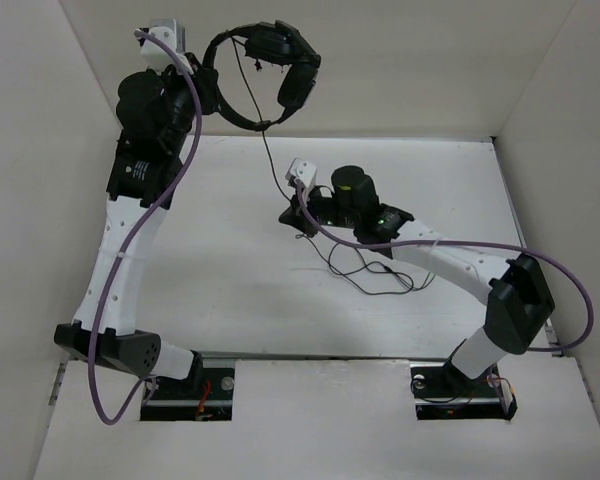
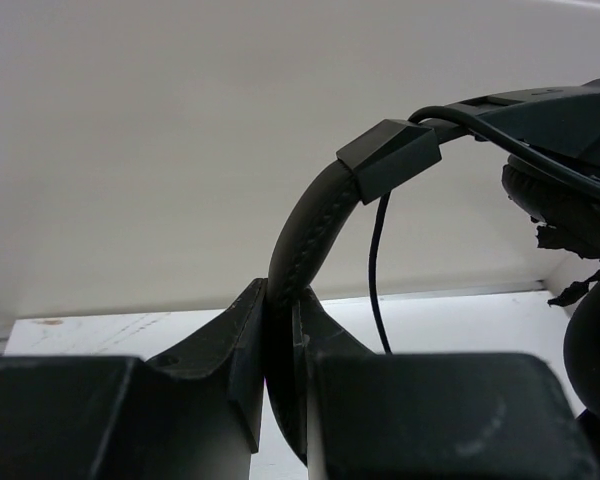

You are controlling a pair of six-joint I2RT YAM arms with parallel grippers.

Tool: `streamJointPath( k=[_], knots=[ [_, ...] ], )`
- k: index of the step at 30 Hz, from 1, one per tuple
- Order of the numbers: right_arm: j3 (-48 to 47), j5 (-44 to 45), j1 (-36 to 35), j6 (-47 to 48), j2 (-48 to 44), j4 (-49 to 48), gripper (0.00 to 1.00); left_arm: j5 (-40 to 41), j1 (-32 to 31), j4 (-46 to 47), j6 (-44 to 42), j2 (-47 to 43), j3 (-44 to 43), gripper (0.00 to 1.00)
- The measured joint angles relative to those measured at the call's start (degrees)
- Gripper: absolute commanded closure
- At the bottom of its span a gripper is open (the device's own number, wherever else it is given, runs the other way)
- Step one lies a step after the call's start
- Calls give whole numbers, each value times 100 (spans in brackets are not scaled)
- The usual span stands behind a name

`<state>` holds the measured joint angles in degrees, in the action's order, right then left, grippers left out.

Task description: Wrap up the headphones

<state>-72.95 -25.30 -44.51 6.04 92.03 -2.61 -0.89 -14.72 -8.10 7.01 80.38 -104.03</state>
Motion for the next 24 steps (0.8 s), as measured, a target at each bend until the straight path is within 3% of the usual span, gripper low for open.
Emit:
streamJointPath(
  k=[17, 24],
  knots=[
    [-378, 2210, -538, 2262, -450, 973, 100, 1318, -31, 573, -1196, -72, 885, 100],
    [-619, 2623, -531, 2702, -511, 970, 100, 1429, -59, 570, -1388, -74, 1073, 100]
  ],
)
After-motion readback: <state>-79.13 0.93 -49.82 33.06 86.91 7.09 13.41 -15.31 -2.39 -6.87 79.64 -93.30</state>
